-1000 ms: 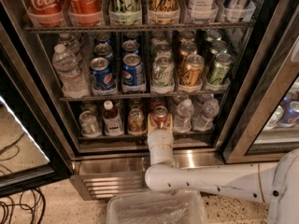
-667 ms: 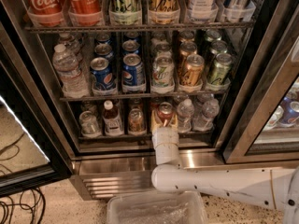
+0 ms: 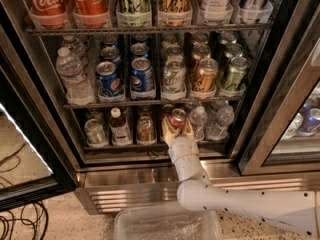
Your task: Pick coke can from bottom shelf of fridge
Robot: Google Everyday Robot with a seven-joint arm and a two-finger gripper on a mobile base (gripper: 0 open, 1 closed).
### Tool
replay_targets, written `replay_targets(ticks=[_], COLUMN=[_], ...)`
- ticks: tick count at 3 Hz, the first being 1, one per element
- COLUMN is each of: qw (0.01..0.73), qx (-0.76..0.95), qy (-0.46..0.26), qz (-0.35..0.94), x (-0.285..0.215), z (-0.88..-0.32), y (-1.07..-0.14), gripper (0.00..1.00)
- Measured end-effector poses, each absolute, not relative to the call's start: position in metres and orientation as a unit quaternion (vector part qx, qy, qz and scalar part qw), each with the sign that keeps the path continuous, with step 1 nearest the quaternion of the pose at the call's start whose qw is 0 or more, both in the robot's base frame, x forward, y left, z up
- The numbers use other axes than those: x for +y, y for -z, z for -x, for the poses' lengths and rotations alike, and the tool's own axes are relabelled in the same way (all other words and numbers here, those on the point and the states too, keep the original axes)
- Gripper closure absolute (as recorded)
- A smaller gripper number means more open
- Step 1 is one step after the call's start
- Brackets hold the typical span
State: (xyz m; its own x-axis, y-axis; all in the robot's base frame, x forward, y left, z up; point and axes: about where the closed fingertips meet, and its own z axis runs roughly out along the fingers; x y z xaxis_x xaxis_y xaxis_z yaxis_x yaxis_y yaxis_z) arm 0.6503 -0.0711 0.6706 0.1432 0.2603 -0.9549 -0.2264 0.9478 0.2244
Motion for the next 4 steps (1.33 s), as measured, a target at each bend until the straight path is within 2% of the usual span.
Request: replay_targets(ticks=[1, 3, 4], qw=[0.745, 0.735, 0.735], qx=[0.632, 0.611, 0.611], qy=[-0.215, -0.279, -0.279], qz=[0.013, 0.093, 0.093], x=[-0.058, -0.039, -0.039], z=[-0.64, -0.615, -0.615], y=[-0.674, -0.702, -0.702], gripper=[1.0, 1.0, 1.0])
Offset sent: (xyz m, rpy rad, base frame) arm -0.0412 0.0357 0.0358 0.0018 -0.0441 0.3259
